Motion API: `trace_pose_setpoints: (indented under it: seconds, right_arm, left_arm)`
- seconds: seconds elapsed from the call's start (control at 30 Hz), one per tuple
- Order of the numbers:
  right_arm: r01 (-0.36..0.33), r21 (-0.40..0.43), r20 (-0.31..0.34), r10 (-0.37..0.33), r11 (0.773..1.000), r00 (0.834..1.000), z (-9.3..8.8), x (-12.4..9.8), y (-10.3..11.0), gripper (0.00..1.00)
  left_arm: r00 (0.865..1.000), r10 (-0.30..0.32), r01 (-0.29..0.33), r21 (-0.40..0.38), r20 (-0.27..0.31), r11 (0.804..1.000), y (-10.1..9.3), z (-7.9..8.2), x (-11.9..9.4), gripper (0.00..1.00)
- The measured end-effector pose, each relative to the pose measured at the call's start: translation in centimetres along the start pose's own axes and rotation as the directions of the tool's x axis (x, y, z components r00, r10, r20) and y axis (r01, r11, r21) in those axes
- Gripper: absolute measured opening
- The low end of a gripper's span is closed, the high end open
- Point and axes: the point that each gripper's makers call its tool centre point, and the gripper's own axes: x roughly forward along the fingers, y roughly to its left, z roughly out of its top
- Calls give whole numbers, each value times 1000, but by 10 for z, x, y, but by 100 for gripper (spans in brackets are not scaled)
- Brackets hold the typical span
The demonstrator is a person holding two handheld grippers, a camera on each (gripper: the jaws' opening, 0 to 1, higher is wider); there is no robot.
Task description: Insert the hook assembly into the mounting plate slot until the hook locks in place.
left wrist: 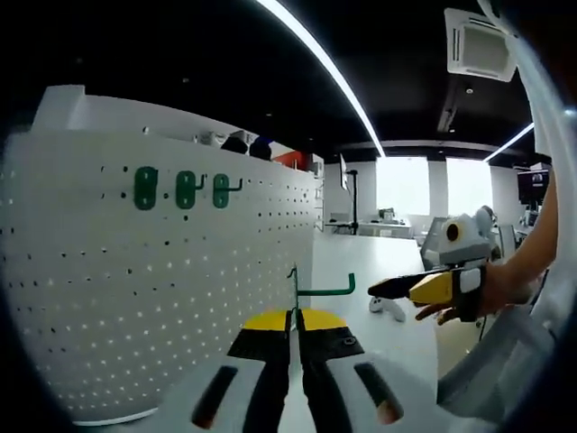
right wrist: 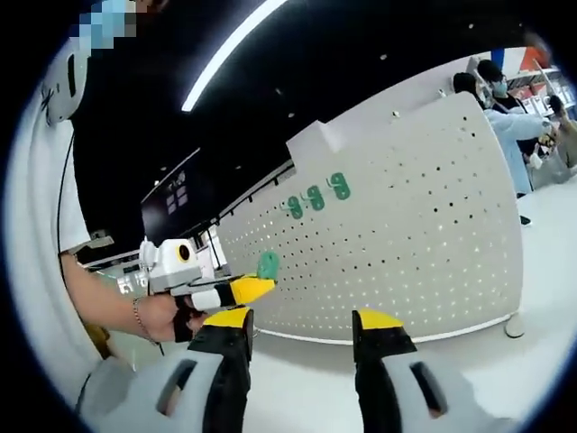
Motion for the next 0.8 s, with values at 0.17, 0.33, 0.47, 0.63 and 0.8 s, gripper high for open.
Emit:
trace_pose_setpoints:
  seconds: [0.17,0.33,0.47,0.63,0.8]
  right_arm:
    - [-38,-16,7,39,999,999,6,14,12,34]
    - [-57,-16,13,58,998,998,9,25,17,33]
    - [-72,-19,18,72,997,997,13,34,20,32]
    - [-92,-22,13,92,996,996,15,45,27,30]
    - [-108,-2,22,108,994,994,18,58,33,26]
  left_arm:
    - [1000,5,-5,1,3,1000,1,0,-1,2]
    - [1000,11,-11,7,5,1000,1,3,-1,2]
    - [1000,16,-16,5,4,1000,2,2,-2,2]
    - [1000,19,-19,7,6,1000,1,3,-3,2]
    - [1000,27,-28,8,13,1000,3,5,-4,2]
